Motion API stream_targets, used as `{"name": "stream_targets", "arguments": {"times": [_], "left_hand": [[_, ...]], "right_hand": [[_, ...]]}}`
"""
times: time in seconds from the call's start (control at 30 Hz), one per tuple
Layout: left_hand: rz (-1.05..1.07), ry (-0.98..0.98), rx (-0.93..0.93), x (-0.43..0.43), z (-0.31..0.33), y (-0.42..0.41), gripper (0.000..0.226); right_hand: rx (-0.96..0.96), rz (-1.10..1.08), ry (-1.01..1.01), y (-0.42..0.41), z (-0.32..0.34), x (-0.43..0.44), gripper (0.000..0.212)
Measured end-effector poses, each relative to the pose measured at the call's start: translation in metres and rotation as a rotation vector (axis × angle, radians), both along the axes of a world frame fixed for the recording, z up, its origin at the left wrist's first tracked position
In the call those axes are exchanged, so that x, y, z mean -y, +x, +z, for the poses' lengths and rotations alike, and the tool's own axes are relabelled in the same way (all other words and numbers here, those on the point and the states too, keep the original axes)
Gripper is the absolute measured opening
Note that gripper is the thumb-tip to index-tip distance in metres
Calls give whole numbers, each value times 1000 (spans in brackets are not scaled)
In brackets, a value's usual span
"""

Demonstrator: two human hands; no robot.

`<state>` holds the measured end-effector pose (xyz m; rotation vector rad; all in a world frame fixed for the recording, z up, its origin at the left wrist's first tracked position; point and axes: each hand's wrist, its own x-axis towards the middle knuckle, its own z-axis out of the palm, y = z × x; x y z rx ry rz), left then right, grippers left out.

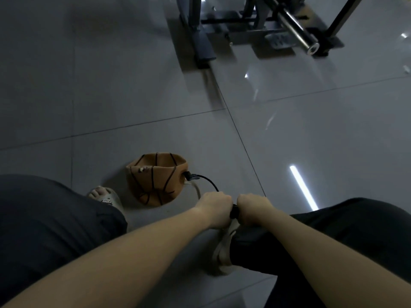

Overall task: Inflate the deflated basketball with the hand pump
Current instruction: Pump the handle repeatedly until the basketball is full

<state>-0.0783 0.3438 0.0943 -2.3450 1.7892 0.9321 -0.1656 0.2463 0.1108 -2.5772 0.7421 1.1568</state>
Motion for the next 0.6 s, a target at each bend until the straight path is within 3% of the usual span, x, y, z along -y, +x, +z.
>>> {"name": "stream_targets", "arguments": {"times": [0.27, 0.5, 0.6], "left_hand": [[-21, 84, 8, -2, 24, 8, 12], [93, -9, -54, 27, 165, 65, 21], [52, 41, -84, 28, 173, 68, 18]], "right_hand": [[-4, -13, 47, 6, 18, -6, 20], [114, -150, 188, 58, 164, 35, 10], [93, -170, 191, 55, 169, 30, 7]]}}
